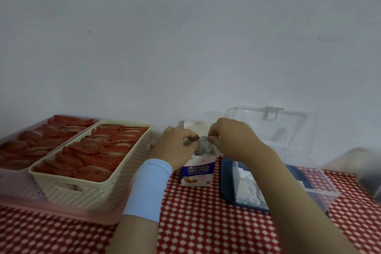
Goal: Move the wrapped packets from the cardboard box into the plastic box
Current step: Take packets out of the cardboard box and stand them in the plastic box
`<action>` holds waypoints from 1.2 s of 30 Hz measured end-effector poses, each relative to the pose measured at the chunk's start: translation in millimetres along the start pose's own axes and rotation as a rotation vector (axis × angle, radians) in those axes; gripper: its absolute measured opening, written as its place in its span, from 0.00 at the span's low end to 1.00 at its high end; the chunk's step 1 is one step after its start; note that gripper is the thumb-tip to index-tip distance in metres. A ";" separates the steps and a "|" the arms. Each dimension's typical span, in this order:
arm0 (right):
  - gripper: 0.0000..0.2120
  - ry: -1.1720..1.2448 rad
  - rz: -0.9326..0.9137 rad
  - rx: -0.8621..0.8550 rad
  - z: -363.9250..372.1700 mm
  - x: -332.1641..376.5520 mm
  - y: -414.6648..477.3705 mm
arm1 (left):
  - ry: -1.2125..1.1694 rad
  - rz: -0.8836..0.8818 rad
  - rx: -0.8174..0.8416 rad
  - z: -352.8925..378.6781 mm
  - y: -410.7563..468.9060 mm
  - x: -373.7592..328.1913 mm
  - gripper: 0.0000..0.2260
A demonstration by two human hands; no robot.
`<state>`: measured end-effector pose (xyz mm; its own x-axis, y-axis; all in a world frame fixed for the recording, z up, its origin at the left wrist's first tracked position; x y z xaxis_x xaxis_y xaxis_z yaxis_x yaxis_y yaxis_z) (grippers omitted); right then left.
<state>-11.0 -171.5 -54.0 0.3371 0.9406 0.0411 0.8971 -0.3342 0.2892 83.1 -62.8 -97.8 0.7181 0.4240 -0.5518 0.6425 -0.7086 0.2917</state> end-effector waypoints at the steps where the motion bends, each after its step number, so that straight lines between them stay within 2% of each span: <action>1: 0.11 0.083 0.016 -0.032 -1.2 -2.8 -3.4 | -0.019 -0.009 0.001 -0.2 -0.7 -0.9 0.06; 5: 0.07 0.311 0.050 -0.121 2.3 -6.9 -15.7 | -0.061 -0.012 -0.057 -2.1 -1.0 -2.3 0.05; 10: 0.08 0.428 0.091 -0.077 19.4 -12.1 -14.2 | -0.075 0.014 -0.067 -2.3 -1.8 -4.5 0.07; 13: 0.06 0.537 0.143 -0.236 4.0 -25.8 -13.9 | -0.111 0.004 -0.057 -3.4 0.0 -2.7 0.08; 16: 0.04 0.646 0.152 -0.349 -13.6 -35.5 -18.5 | -0.282 0.004 -0.124 -12.2 0.6 -6.3 0.06; 19: 0.06 0.815 0.117 -0.366 -23.1 -35.3 -23.1 | -0.574 -0.033 -0.194 -25.5 -1.6 -14.8 0.05; 21: 0.07 0.915 0.080 -0.305 -25.6 -30.4 -24.8 | -0.745 -0.088 -0.082 -24.6 -4.1 -23.1 0.08; 23: 0.08 0.989 0.040 -0.235 -25.7 -25.2 -26.2 | -0.959 -0.148 0.131 -14.8 -9.7 -34.0 0.13; 25: 0.08 1.054 -0.001 -0.194 -25.4 -21.5 -27.6 | -1.186 -0.191 0.321 -5.6 -18.7 -45.6 0.14; 27: 0.08 1.111 -0.033 -0.164 -25.2 -18.5 -29.6 | -1.297 -0.221 0.438 1.9 -23.6 -50.8 0.15; 29: 0.10 1.168 -0.042 -0.145 -25.3 -16.9 -31.4 | -1.366 -0.237 0.500 8.2 -24.9 -51.8 0.20; 32: 0.13 1.191 -0.026 -0.135 -26.1 -17.0 -32.2 | -1.409 -0.233 0.509 13.4 -23.2 -51.6 0.21; 36: 0.14 1.034 0.031 -0.192 -25.4 -19.8 -30.8 | -1.394 -0.225 0.443 17.6 -19.1 -50.8 0.19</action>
<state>-52.5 -178.3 -39.4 -0.1306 0.5555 0.8212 0.8014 -0.4285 0.4173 29.6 -80.7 -89.1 -0.3777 -0.1437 -0.9147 0.3871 -0.9219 -0.0150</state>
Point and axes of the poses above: each hand's wrist, its own y-axis towards the middle knuckle, its own z-axis out of the palm, x = y × z, the point moved 7 cm from there along y, towards the middle knuckle, and after that the axes turned 1 degree about x, right-handed, at the moved point
